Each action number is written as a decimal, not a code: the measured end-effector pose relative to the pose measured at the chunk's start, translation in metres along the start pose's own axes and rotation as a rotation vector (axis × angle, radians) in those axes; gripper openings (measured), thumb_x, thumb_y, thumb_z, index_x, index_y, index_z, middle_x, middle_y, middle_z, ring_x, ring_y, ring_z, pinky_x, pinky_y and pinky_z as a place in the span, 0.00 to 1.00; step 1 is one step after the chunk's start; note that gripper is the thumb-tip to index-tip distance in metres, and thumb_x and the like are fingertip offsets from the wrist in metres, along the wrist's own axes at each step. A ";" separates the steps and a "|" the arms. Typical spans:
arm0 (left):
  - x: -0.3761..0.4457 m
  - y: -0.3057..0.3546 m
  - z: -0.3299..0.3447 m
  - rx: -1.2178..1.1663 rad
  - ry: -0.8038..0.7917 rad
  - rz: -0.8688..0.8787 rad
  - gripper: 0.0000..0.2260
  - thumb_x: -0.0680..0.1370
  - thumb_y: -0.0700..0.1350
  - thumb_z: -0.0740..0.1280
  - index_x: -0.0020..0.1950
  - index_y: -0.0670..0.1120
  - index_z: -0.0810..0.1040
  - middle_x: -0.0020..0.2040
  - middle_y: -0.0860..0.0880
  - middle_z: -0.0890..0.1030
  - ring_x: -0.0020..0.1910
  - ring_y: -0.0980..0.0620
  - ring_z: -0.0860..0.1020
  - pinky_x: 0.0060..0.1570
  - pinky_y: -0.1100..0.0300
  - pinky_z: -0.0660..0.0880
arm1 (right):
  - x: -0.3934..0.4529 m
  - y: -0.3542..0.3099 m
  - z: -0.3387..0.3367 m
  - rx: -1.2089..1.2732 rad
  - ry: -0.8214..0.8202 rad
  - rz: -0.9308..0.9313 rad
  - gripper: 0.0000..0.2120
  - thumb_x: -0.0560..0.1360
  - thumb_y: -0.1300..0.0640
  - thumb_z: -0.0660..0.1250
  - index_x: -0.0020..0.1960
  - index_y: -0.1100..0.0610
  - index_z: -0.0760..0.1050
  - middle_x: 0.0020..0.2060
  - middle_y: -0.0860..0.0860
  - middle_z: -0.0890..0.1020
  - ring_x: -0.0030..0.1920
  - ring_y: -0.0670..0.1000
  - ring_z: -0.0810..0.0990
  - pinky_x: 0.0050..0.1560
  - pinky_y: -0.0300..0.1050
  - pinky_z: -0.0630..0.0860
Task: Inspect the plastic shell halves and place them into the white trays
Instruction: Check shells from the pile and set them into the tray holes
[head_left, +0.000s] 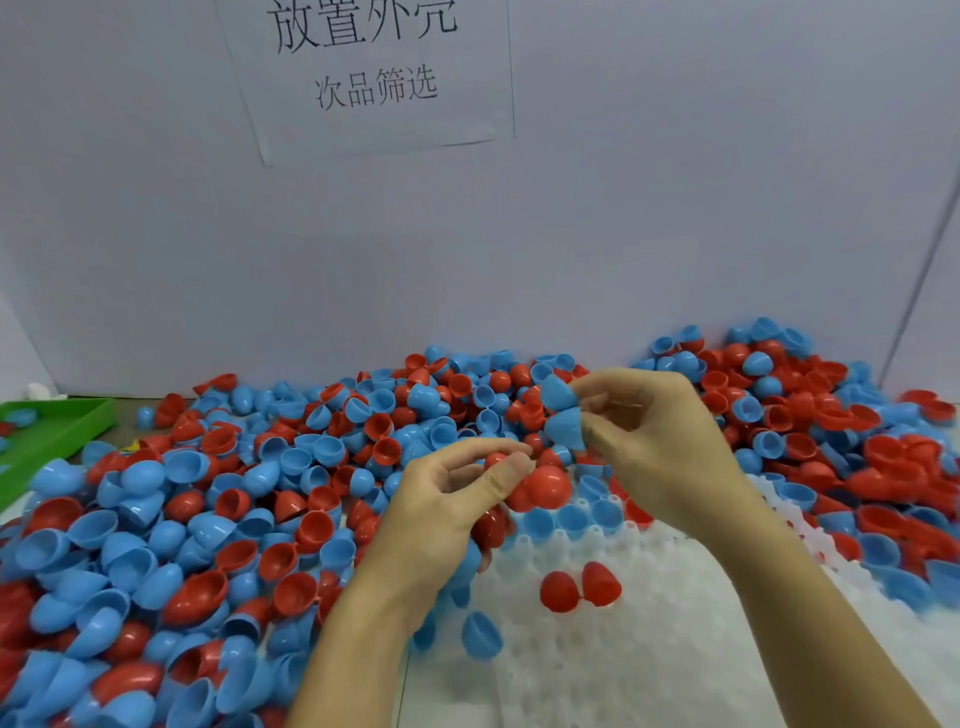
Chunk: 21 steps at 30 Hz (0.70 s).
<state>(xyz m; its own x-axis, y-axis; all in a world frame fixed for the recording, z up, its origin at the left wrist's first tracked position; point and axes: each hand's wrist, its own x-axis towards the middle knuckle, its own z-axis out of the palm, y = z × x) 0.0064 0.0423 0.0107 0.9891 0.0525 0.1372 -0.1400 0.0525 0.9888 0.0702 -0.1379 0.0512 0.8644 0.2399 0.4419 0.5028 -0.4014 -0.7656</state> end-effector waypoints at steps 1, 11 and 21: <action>0.001 -0.001 0.001 -0.007 0.029 0.008 0.15 0.66 0.60 0.73 0.49 0.55 0.87 0.38 0.51 0.85 0.35 0.57 0.81 0.27 0.67 0.73 | 0.003 0.005 -0.010 -0.024 0.079 0.021 0.11 0.75 0.66 0.68 0.50 0.51 0.81 0.37 0.45 0.82 0.37 0.43 0.82 0.40 0.36 0.80; 0.005 -0.004 0.001 -0.118 0.189 -0.048 0.14 0.65 0.59 0.73 0.47 0.55 0.87 0.37 0.48 0.84 0.32 0.53 0.78 0.29 0.62 0.72 | 0.008 0.070 -0.086 -0.642 -0.130 0.357 0.11 0.77 0.59 0.70 0.60 0.57 0.81 0.42 0.49 0.83 0.37 0.44 0.79 0.37 0.34 0.72; 0.006 -0.003 0.004 -0.167 0.225 -0.095 0.06 0.77 0.49 0.70 0.48 0.53 0.87 0.40 0.48 0.85 0.30 0.53 0.76 0.25 0.60 0.72 | 0.009 0.114 -0.046 -0.905 -0.344 0.397 0.19 0.75 0.69 0.67 0.62 0.54 0.79 0.56 0.56 0.80 0.48 0.54 0.81 0.50 0.48 0.83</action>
<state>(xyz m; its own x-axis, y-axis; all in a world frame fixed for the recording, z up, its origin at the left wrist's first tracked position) 0.0125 0.0385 0.0089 0.9659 0.2589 0.0099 -0.0715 0.2299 0.9706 0.1353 -0.2223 -0.0101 0.9913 0.1279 -0.0301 0.1231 -0.9841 -0.1277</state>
